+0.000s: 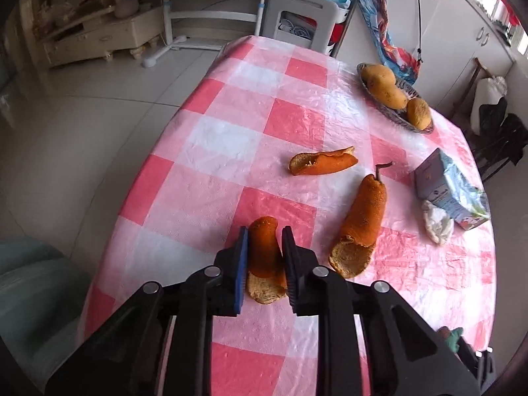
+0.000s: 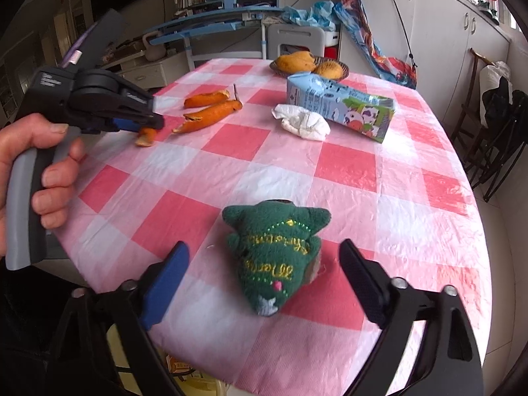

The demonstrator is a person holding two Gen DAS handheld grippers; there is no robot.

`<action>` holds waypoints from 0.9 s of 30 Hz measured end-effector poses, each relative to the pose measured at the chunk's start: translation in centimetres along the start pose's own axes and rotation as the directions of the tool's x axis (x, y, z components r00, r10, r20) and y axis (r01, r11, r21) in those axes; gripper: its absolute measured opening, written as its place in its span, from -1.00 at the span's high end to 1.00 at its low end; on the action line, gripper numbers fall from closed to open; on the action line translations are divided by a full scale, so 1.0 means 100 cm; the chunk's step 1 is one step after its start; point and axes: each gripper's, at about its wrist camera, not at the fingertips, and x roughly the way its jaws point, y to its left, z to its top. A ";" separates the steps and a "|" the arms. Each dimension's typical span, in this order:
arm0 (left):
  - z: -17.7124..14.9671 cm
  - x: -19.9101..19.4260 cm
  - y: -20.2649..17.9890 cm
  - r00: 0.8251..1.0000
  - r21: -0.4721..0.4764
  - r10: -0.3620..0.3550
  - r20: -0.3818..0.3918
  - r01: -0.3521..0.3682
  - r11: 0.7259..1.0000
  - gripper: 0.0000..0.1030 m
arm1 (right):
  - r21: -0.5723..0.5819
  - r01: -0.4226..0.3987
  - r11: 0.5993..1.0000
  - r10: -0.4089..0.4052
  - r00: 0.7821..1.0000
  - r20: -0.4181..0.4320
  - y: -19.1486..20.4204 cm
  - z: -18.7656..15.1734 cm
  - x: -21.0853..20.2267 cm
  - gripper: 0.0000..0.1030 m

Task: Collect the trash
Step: 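Grasp an orange peel with the left tool while the right tool grasps the green plush toy, then drop the green plush toy into the yellow bucket with the right tool while the left tool drops the peel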

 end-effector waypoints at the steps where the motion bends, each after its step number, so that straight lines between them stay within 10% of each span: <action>1: -0.003 -0.003 0.005 1.000 -0.016 -0.019 -0.004 0.018 1.000 0.68 | -0.007 0.009 1.000 -0.009 1.000 0.002 0.000 0.001 0.001 -0.52; 9: -0.018 -0.047 0.032 0.989 -0.102 -0.123 0.080 0.130 0.986 0.70 | -0.029 0.002 1.000 -0.001 1.000 0.013 0.000 0.007 0.003 0.13; 18: -0.048 -0.090 0.055 0.971 -0.140 -0.178 0.160 0.200 0.970 0.70 | -0.097 -0.148 0.984 0.153 0.987 0.048 0.027 0.000 -0.024 0.20; 27: -0.080 -0.117 0.071 0.969 -0.144 -0.172 0.178 0.199 0.969 0.70 | -0.352 -0.347 0.869 0.339 0.937 -0.087 0.102 -0.057 -0.067 0.20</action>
